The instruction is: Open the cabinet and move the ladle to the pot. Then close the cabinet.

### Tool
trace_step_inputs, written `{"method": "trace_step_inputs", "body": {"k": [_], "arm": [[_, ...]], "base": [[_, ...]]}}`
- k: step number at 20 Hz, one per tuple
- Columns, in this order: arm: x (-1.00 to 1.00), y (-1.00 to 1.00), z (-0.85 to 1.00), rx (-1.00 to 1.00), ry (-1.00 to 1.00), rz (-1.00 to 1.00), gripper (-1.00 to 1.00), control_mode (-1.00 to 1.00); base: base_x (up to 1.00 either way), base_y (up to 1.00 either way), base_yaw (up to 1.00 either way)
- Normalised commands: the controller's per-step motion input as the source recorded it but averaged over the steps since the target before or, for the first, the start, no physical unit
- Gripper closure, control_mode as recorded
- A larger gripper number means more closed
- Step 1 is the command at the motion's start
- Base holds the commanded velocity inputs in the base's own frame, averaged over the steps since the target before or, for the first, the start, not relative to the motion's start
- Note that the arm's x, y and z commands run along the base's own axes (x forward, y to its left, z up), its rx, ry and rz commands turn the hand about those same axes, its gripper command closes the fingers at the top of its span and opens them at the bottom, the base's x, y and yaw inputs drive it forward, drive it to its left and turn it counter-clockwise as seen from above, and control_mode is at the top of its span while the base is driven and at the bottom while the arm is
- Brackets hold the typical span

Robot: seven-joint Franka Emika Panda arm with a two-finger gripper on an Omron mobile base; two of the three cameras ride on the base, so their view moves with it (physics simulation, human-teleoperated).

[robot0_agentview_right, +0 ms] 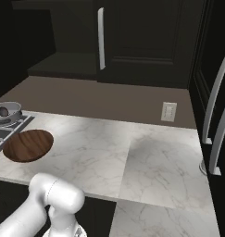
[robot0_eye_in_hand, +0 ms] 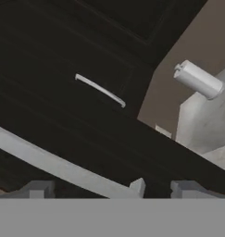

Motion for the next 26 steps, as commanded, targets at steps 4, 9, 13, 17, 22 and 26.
{"method": "trace_step_inputs", "body": {"k": [4,9,13,17,22,26], "arm": [[0.23,-0.46,0.09,0.00,0.00,-0.07,-1.00,-1.00],[0.33,-0.63,0.05,0.00,0.00,0.00,-1.00,-1.00],[0.47,-0.64,0.00,0.00,0.00,0.00,-1.00,-1.00],[0.49,-0.74,0.00,0.00,0.00,0.00,-1.00,-1.00],[0.59,-0.77,0.00,0.00,0.00,0.00,-1.00,-1.00],[0.62,-0.70,0.00,0.00,0.00,0.00,-1.00,-1.00]], "base": [[0.00,0.00,0.00],[0.00,0.00,0.00],[0.00,0.00,0.00],[0.00,0.00,0.00],[0.00,0.00,0.00],[0.00,0.00,0.00]]}}
